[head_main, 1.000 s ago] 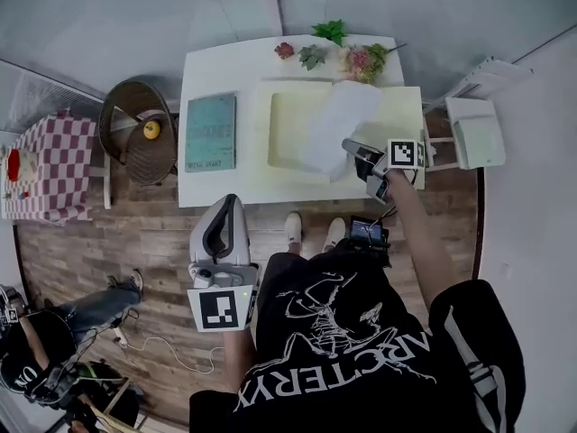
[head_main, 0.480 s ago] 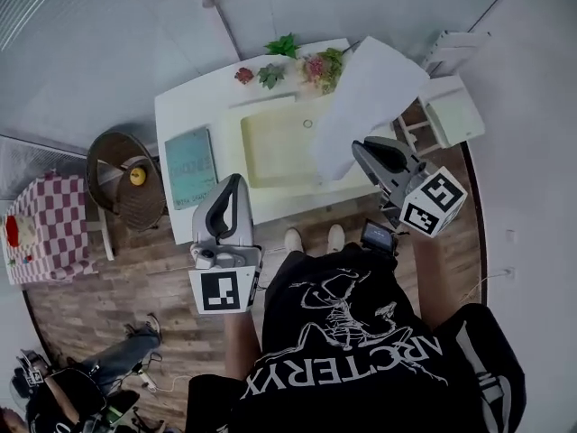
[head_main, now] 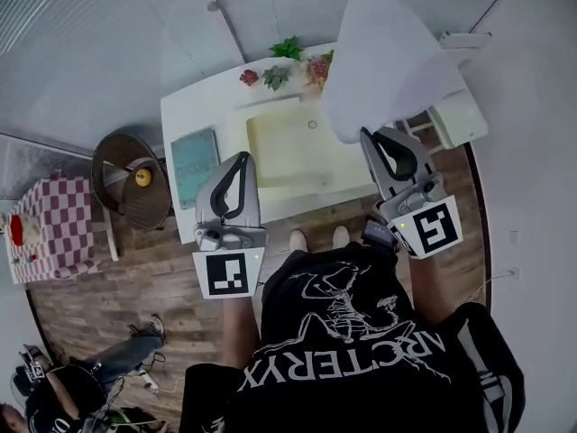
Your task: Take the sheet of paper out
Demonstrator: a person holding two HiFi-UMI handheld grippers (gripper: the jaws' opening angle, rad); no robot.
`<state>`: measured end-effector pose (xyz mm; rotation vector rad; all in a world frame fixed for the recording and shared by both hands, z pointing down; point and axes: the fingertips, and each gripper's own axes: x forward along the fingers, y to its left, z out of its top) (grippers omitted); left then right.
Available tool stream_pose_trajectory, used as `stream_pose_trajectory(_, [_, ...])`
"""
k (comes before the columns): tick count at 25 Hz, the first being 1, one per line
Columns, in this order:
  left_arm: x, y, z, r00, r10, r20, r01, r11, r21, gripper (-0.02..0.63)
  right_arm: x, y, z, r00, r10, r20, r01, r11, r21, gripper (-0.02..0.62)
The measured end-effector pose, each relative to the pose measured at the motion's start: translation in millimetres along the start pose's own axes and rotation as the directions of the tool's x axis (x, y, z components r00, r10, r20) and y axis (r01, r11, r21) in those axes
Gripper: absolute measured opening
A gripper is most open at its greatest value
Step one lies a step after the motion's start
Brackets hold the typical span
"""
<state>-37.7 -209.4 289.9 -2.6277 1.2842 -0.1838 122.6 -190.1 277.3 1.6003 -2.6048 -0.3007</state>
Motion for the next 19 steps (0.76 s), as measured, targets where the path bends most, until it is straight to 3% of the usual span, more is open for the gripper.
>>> stream_pose_trajectory(19, [-11.5,15.4,-0.7,0.999,0.041,0.023,-0.04,0.999,-0.036,0.008,0.5,9.0,2.5,1.0,0.001,-0.014,-0.001,1.0,-0.001,0.014])
